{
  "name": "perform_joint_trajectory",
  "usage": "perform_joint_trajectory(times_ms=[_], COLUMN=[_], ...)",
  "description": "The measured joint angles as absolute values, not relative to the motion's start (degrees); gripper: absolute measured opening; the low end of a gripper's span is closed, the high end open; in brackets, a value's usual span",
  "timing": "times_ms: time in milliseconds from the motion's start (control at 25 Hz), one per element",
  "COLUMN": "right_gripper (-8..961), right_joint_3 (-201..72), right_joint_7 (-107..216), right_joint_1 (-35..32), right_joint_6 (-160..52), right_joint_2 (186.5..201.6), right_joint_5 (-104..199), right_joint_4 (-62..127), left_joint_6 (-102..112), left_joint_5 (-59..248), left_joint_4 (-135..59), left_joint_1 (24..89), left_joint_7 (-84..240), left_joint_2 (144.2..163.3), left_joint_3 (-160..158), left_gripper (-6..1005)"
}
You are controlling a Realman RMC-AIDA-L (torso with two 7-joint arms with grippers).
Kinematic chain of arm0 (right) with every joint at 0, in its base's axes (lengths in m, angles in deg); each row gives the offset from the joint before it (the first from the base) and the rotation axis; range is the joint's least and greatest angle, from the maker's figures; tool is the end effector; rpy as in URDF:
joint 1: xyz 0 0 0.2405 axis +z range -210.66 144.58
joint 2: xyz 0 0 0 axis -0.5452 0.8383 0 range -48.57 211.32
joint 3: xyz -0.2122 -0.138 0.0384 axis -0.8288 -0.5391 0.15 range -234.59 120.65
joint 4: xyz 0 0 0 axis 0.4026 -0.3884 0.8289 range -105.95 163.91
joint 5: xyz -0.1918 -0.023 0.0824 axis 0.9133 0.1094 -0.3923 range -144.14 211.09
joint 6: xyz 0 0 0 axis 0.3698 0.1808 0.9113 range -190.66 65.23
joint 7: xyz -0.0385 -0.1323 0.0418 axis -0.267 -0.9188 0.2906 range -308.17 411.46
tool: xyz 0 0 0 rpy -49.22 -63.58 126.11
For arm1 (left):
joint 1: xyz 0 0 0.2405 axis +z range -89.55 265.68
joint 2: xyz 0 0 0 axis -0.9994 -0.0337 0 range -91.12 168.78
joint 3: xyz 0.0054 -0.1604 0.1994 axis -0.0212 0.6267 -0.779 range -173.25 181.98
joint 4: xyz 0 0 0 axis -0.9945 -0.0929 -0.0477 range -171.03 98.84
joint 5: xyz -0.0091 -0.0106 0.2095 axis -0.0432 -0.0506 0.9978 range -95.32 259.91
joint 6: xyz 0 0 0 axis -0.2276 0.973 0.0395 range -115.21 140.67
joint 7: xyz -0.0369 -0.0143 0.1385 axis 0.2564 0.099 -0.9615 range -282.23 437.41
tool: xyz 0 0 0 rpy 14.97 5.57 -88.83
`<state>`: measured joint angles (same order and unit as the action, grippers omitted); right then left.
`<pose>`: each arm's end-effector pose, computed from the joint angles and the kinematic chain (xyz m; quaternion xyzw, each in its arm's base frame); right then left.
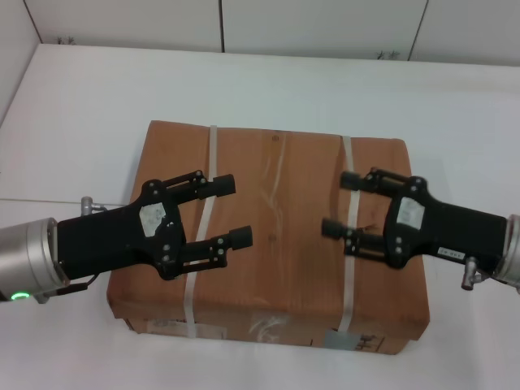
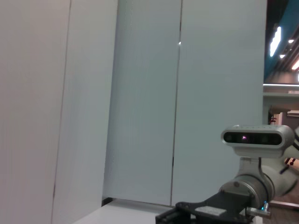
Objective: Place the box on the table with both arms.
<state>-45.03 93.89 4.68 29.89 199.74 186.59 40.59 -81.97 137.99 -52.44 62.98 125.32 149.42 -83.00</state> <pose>0.2592 0.3030 -0.0492 -0.9279 0.0976 0.3270 0.1504 -0.2644 0.2769 -0.0135 -0.9080 -0.0878 -0.3914 0.1207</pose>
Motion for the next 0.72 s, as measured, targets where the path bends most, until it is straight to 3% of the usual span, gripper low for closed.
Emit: perform_joint_trajectory(times_ms=[400, 720], right_gripper=[842, 842], right_joint_3=[-49.4, -49.5], right_joint_7=[95.7, 95.2], right_joint_1=[6.8, 7.0], right_joint_6=[30.5, 30.3], right_joint_2=[199.97, 200.09], right_joint_5=[186.5, 186.6], right_joint_4=[41.8, 41.8], left_joint_6=[-81.7, -81.6], left_joint_5=[138.5, 138.3], left_joint_4=[-52.4, -52.4], left_joint_1=[62.8, 62.8], left_joint_7=[125.9, 125.1], left_joint_2=[149.43, 149.96], left_joint_3=[-82.5, -82.4], left_gripper=[742, 743])
